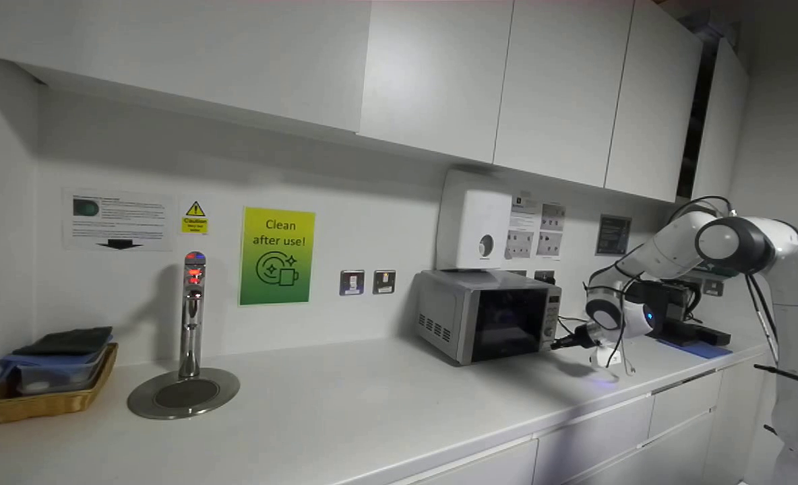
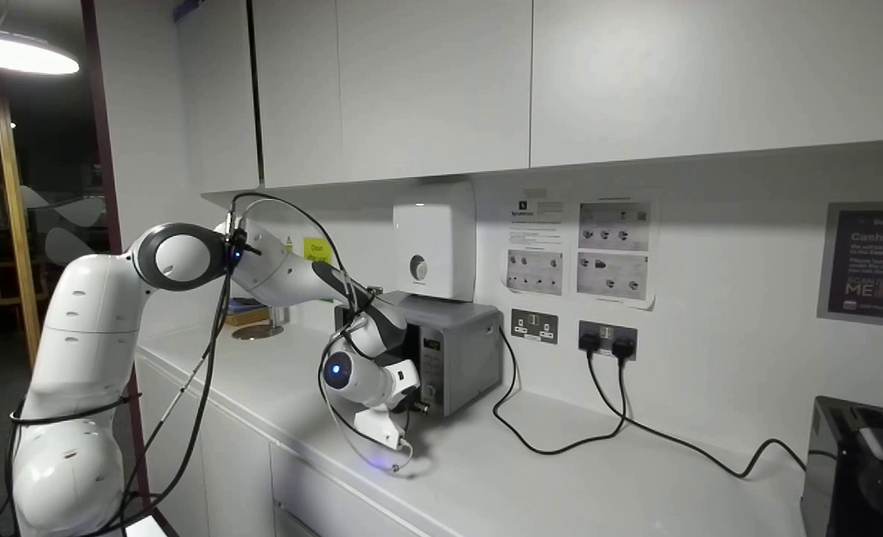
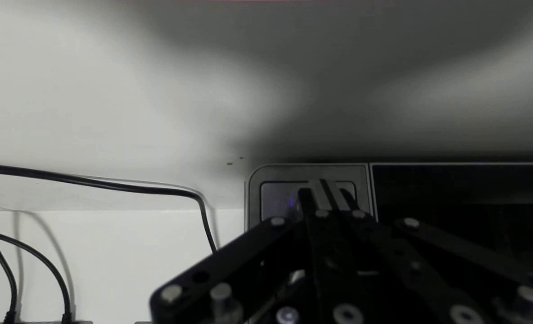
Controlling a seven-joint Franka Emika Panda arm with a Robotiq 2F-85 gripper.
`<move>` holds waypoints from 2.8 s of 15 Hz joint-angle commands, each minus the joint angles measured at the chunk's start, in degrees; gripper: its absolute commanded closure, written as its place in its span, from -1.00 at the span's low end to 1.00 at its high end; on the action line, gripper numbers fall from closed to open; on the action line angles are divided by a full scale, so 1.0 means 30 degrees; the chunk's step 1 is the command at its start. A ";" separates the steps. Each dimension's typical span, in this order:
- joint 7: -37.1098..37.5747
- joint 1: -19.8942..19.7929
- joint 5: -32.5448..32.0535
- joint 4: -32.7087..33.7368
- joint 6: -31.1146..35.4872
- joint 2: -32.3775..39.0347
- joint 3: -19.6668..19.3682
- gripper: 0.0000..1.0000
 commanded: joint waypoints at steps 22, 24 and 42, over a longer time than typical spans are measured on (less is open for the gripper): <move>-0.2318 0.0106 0.2891 0.1383 -0.1050 0.1012 -0.0441 1.00; -0.2390 0.0129 0.2984 0.1467 -0.1008 0.1128 -0.0474 1.00; -0.2739 0.0126 0.3295 0.1977 -0.1328 0.1557 -0.0366 1.00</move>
